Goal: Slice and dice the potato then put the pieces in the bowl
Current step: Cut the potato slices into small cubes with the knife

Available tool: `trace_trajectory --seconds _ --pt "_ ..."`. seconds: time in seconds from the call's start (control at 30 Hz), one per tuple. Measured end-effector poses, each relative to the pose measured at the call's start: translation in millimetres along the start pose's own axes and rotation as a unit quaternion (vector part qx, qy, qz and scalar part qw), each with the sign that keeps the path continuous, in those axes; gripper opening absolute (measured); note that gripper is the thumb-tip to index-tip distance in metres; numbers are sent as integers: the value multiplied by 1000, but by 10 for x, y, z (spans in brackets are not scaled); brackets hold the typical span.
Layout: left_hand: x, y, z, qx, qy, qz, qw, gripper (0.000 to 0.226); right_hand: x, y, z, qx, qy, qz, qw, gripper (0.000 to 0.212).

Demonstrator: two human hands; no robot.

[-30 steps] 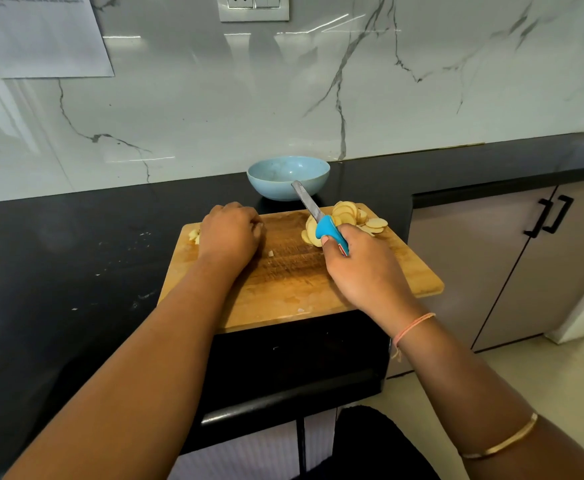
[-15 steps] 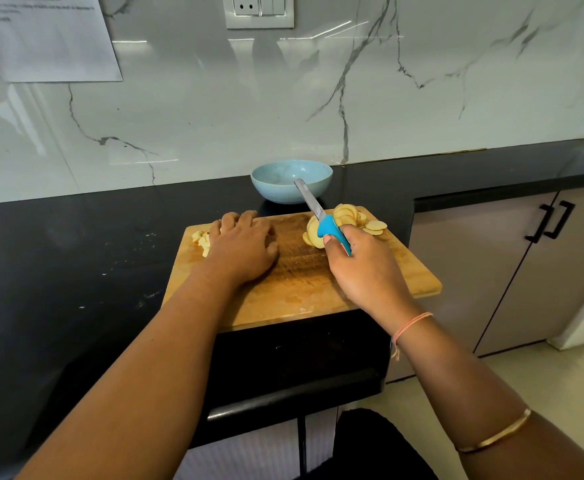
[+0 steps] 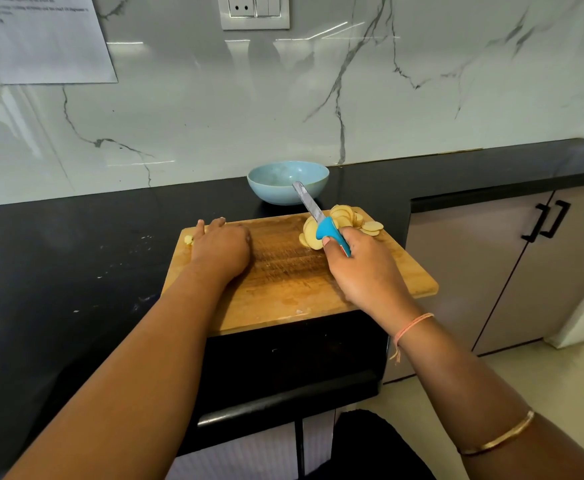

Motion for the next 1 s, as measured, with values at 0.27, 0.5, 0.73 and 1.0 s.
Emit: trace_trajectory --seconds 0.27,0.5,0.73,1.0 --pt "33 -72 23 -22 -12 25 999 43 -2 -4 3 -6 1 -3 1000 22" --pt "56 -86 53 -15 -5 30 999 42 -4 2 5 -8 0 -17 1000 20" --pt "121 -116 9 -111 -17 86 990 38 -73 -23 12 9 74 -185 980 23" --pt "-249 -406 46 -270 40 64 960 38 -163 -93 -13 28 191 -340 920 26"
Point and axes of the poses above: each hand's wrist, its own z-axis away from the middle knuckle, its own y-axis out of the palm, x = y × z, the point moved 5 cm from there along -z, towards the middle knuckle, and after that the axes turned 13 degrees about -x, right-handed, at the moved point
